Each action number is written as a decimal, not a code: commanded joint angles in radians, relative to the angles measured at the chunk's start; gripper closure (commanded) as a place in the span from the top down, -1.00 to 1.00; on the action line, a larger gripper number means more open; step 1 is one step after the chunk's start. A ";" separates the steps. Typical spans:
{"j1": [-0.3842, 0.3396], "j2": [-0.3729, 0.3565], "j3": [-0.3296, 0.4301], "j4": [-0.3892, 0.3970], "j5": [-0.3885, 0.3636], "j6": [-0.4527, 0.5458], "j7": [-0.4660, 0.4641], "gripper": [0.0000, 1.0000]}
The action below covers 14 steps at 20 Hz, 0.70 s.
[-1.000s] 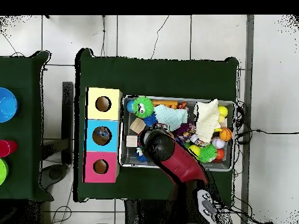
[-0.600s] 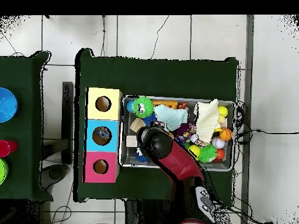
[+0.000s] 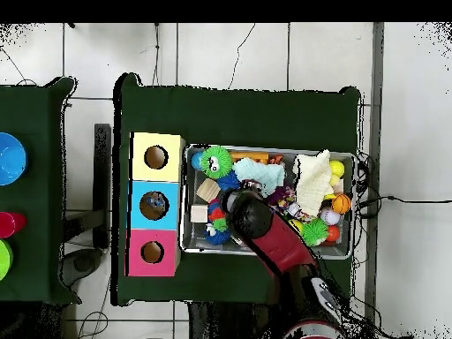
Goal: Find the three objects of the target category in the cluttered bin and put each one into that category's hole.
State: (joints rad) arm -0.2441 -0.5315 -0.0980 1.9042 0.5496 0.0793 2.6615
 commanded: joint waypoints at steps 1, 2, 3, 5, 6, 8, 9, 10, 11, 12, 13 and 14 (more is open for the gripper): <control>-0.060 0.079 0.107 0.075 -0.051 -0.089 0.124 1.00; -0.061 0.082 0.104 0.070 -0.054 -0.086 0.118 1.00; -0.059 0.083 0.098 0.067 -0.055 -0.082 0.116 1.00; -0.047 0.074 0.088 0.073 -0.050 -0.075 0.125 1.00; -0.035 0.066 0.081 0.079 -0.043 -0.072 0.134 1.00; -0.003 0.043 0.063 0.098 -0.023 -0.060 0.160 1.00; 0.011 0.031 0.056 0.110 -0.012 -0.050 0.172 1.00; 0.024 0.019 0.049 0.119 -0.002 -0.039 0.182 1.00; 0.030 0.008 0.049 0.129 0.004 -0.028 0.189 1.00; 0.031 0.000 0.052 0.138 0.006 -0.025 0.193 1.00; 0.029 -0.006 0.057 0.145 0.007 -0.024 0.194 1.00; 0.026 -0.011 0.061 0.152 0.008 -0.023 0.195 1.00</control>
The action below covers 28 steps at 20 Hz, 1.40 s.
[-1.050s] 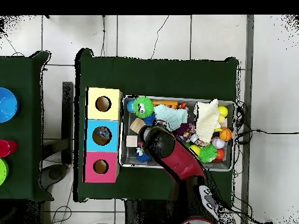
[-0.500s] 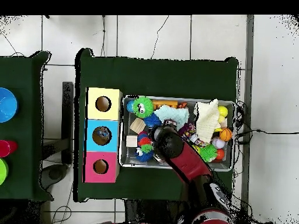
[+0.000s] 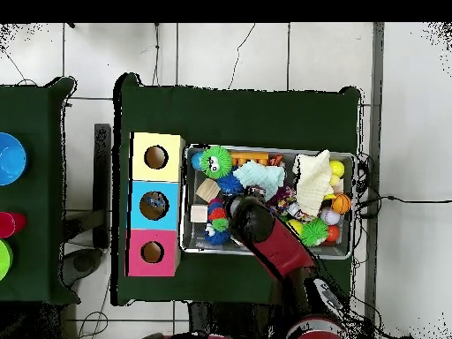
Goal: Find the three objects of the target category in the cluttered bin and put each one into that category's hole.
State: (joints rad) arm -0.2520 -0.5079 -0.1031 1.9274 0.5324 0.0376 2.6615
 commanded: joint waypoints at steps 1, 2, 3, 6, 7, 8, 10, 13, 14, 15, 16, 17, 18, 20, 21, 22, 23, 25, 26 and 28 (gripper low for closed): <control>0.043 -0.038 0.060 0.127 0.031 0.028 0.196 1.00; 0.048 -0.041 0.054 0.126 0.035 0.038 0.193 1.00; 0.053 -0.044 0.047 0.123 0.039 0.048 0.190 1.00; 0.067 -0.068 0.018 0.115 0.044 0.105 0.174 1.00; 0.082 -0.080 -0.006 0.106 0.046 0.141 0.170 1.00; 0.097 -0.094 -0.032 0.097 0.044 0.182 0.168 1.00; 0.125 -0.113 -0.079 0.073 0.035 0.256 0.170 1.00; 0.138 -0.124 -0.106 0.053 0.027 0.301 0.170 1.00; 0.132 -0.122 -0.100 0.054 0.028 0.295 0.166 1.00; 0.126 -0.120 -0.095 0.055 0.029 0.288 0.162 1.00; 0.122 -0.116 -0.089 0.056 0.031 0.278 0.160 1.00; 0.119 -0.110 -0.082 0.055 0.034 0.267 0.158 1.00; 0.113 -0.106 -0.075 0.055 0.033 0.257 0.153 1.00; 0.089 -0.100 -0.059 0.057 0.028 0.241 0.135 1.00; 0.085 -0.099 -0.058 0.055 0.026 0.241 0.131 1.00; 0.082 -0.098 -0.058 0.053 0.024 0.241 0.127 1.00; 0.083 -0.097 -0.061 0.049 0.023 0.245 0.126 1.00; 0.094 -0.100 -0.078 0.039 0.018 0.268 0.129 1.00; 0.098 -0.101 -0.085 0.036 0.016 0.277 0.130 1.00; 0.104 -0.105 -0.094 0.030 0.014 0.295 0.132 1.00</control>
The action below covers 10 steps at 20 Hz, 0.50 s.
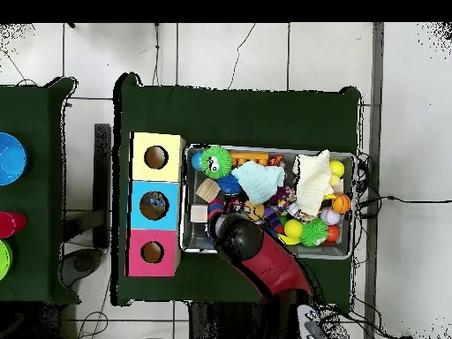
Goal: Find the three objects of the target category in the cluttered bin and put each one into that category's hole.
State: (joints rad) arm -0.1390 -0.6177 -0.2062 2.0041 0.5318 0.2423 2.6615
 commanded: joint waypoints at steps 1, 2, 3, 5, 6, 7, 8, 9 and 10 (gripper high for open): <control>-0.008 0.004 0.006 -0.050 0.014 0.095 0.131 1.00; -0.010 0.006 0.008 -0.051 0.014 0.093 0.129 1.00; -0.012 0.007 0.009 -0.053 0.014 0.091 0.127 1.00; -0.015 0.014 0.013 -0.056 0.013 0.085 0.123 1.00; -0.020 0.017 0.017 -0.057 0.012 0.081 0.118 1.00; -0.026 0.020 0.021 -0.058 0.011 0.078 0.112 1.00; -0.025 0.022 0.019 -0.061 0.011 0.078 0.113 1.00; -0.025 0.025 0.018 -0.063 0.011 0.077 0.113 1.00; -0.020 0.025 0.015 -0.064 0.013 0.081 0.117 1.00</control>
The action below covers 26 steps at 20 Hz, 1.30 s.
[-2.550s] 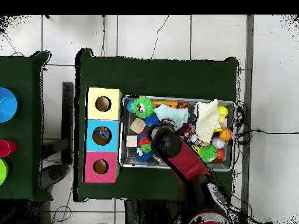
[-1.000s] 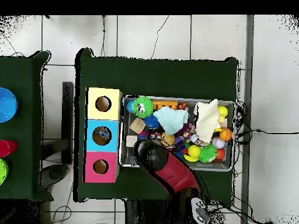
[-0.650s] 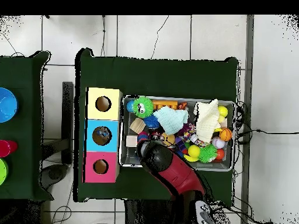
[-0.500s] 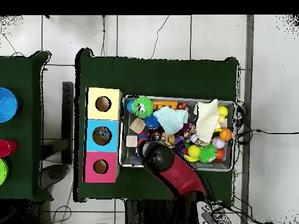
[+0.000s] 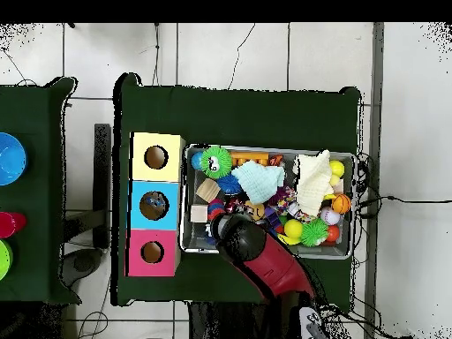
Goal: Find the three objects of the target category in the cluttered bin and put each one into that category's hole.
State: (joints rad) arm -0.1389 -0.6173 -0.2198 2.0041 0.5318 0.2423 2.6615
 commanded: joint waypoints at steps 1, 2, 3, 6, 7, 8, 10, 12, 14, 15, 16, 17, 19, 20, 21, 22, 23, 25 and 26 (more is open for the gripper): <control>-0.014 0.023 0.028 -0.063 0.017 0.085 0.125 1.00; 0.002 0.017 0.016 -0.064 0.019 0.100 0.139 1.00; 0.018 0.012 0.004 -0.066 0.022 0.115 0.153 1.00; 0.062 0.003 -0.024 -0.075 0.031 0.150 0.191 1.00; 0.068 0.004 -0.026 -0.079 0.035 0.151 0.197 1.00; 0.071 0.010 -0.026 -0.083 0.038 0.151 0.198 1.00; 0.071 0.021 -0.022 -0.087 0.045 0.137 0.193 1.00; 0.058 0.029 -0.010 -0.083 0.047 0.114 0.177 1.00; 0.040 0.037 0.002 -0.079 0.045 0.092 0.159 1.00; 0.041 0.041 -0.001 -0.083 0.043 0.097 0.156 1.00; 0.045 0.045 -0.008 -0.087 0.040 0.100 0.156 1.00; 0.049 0.046 -0.012 -0.088 0.040 0.106 0.160 1.00; 0.068 0.050 -0.030 -0.087 0.034 0.104 0.166 1.00; 0.086 0.057 -0.053 -0.097 0.021 0.107 0.160 1.00; 0.104 0.063 -0.075 -0.108 0.007 0.111 0.153 1.00; 0.107 0.067 -0.088 -0.122 -0.021 0.115 0.118 1.00; 0.112 0.073 -0.105 -0.145 -0.054 0.132 0.078 1.00; 0.127 0.084 -0.147 -0.191 -0.111 0.177 0.017 1.00; 0.117 0.080 -0.140 -0.199 -0.134 0.177 -0.013 1.00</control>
State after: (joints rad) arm -0.0331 -0.5774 -0.3268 1.9654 0.4886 0.2989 2.6615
